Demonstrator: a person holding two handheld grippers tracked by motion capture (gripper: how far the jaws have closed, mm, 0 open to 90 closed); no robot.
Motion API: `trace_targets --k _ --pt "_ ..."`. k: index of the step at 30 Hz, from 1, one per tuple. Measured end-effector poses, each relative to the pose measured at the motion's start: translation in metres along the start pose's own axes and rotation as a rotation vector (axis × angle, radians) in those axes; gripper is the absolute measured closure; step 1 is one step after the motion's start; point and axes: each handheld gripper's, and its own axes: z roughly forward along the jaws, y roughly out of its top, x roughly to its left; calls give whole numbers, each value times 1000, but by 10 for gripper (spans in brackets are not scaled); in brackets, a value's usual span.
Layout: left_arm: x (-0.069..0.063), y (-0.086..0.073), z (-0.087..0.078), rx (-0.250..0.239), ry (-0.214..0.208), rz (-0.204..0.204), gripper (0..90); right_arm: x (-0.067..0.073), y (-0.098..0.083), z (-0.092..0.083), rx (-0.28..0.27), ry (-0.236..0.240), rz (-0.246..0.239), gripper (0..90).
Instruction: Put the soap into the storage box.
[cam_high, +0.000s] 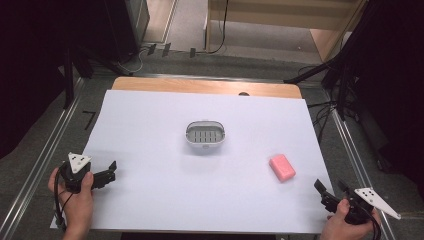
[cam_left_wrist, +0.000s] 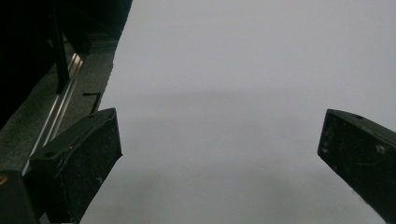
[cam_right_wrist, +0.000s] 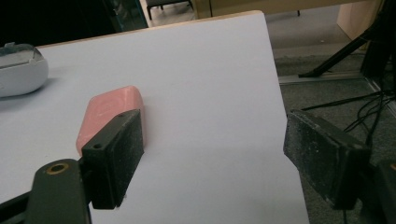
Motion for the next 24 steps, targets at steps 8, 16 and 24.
trace_targets --k 8,16,24 --pt "-1 0 0 -2 3 6 0 5 2 4 34 -61 -27 213" --pt "-1 0 1 1 -3 11 0 13 6 10 98 -36 -64 156" --pt "-2 0 0 -3 -6 25 0 28 26 15 231 -8 -159 142"
